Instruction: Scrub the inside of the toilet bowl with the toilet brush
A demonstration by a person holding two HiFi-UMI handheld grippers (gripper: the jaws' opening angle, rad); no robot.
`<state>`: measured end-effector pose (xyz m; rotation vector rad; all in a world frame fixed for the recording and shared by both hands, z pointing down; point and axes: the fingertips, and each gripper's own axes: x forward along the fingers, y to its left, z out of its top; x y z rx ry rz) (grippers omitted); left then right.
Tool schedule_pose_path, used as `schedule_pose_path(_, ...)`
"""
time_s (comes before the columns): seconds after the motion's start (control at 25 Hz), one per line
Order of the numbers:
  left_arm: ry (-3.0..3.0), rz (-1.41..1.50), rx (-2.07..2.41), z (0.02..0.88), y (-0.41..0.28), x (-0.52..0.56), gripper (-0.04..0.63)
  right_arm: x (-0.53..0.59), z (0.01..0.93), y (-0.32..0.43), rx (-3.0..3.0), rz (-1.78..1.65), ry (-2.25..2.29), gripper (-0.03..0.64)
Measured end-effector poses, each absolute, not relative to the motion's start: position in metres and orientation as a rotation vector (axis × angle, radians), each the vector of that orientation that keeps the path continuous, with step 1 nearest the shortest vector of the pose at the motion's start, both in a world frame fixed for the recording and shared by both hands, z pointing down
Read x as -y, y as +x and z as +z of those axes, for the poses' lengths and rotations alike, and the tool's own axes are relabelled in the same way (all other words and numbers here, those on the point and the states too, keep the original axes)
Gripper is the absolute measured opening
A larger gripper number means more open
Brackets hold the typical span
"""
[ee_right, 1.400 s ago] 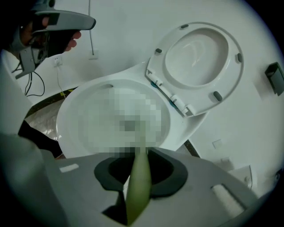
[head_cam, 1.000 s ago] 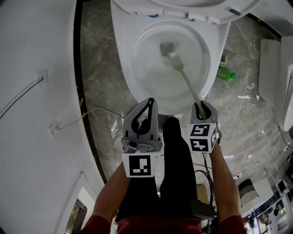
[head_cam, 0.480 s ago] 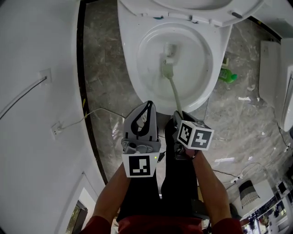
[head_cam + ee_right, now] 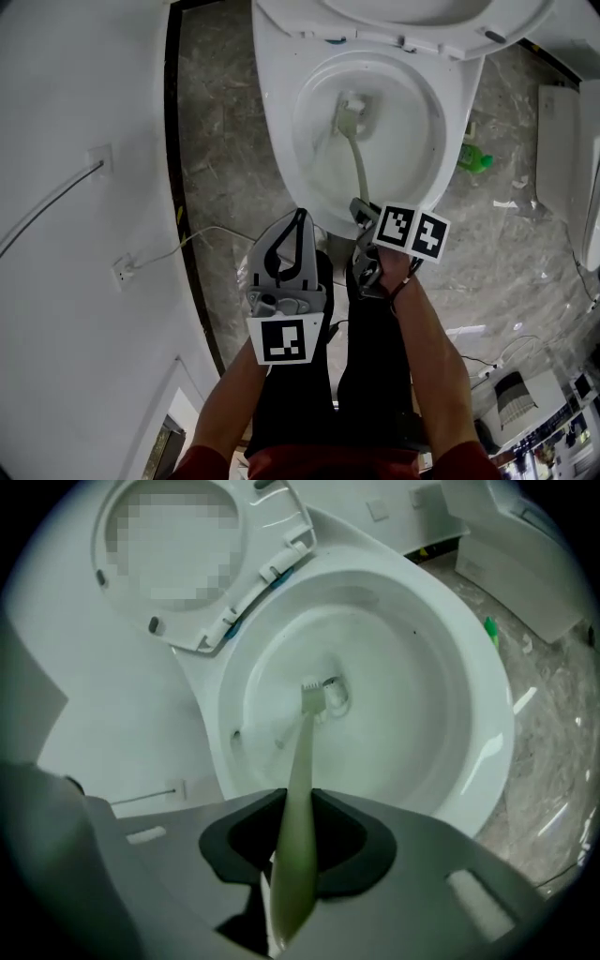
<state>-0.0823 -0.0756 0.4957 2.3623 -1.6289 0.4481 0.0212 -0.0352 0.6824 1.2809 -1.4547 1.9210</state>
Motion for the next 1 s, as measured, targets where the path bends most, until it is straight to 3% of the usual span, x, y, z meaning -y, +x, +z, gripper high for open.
schedule_pose_path(0.32,2.367,0.46,1.618,0.499,-0.083,0.078,0.005,0.078,0.693,-0.006,1.35,2.316,1.158,0.084)
schedule_pose_path(1.0,2.338,0.469,1.637,0.503,-0.088,0.079,0.005,-0.018,0.652,0.005,1.486,1.748,1.059,0.081)
